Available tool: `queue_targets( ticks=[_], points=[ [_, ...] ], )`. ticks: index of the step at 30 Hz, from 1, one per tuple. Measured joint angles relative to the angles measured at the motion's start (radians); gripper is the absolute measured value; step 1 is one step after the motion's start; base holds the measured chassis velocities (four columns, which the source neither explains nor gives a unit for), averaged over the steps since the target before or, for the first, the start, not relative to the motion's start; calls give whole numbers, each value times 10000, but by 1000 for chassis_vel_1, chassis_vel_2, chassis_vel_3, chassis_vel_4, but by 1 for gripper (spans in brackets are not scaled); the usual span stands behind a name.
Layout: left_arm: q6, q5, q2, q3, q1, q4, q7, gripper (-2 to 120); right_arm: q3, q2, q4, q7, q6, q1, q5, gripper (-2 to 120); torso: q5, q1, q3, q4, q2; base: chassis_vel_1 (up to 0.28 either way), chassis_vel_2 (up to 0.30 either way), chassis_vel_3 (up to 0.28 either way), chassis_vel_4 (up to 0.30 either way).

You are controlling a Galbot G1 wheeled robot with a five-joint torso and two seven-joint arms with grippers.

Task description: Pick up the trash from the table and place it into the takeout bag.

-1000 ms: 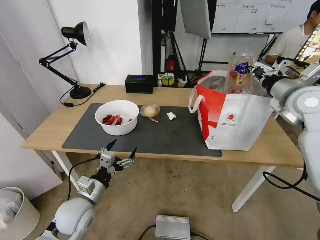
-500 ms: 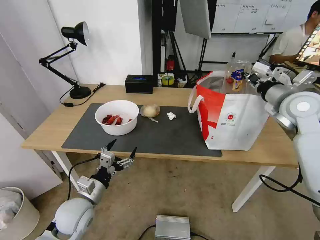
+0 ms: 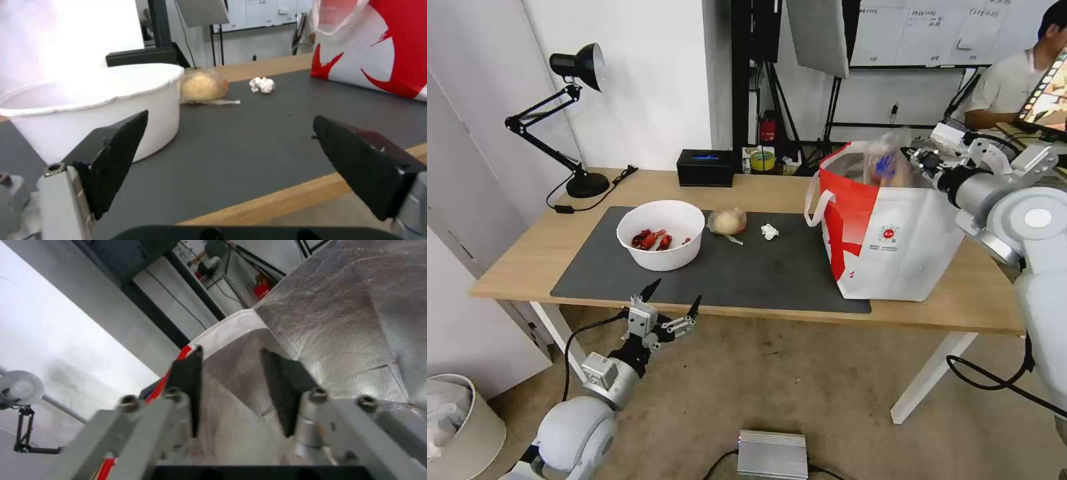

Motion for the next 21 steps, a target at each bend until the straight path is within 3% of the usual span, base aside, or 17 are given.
queue_targets(
  ticks=[8,10,15,21],
  points=[
    [0,-1,-4,-55,-5,-6,-4,100,-68,-2,111,-15,-29,98,89,70,0,0,0,0,0,0,0,0,0],
    [0,-2,-2,-63,-5,-6,-4,100,-73,2,131,-30,-28,99,89,74,0,0,0,0,-1,0,0,0,0],
    [-1,-3,6,-141,1,-6,-7,100,-279,27,413,-1155,306,31,-147,95,1,0,0,0,0,0,0,0,0],
    [-8,-12,5,-183,21,-37,-7,100,-558,11,916,-2014,531,18,-416,100,-1,0,0,0,0,0,0,0,0]
  ],
)
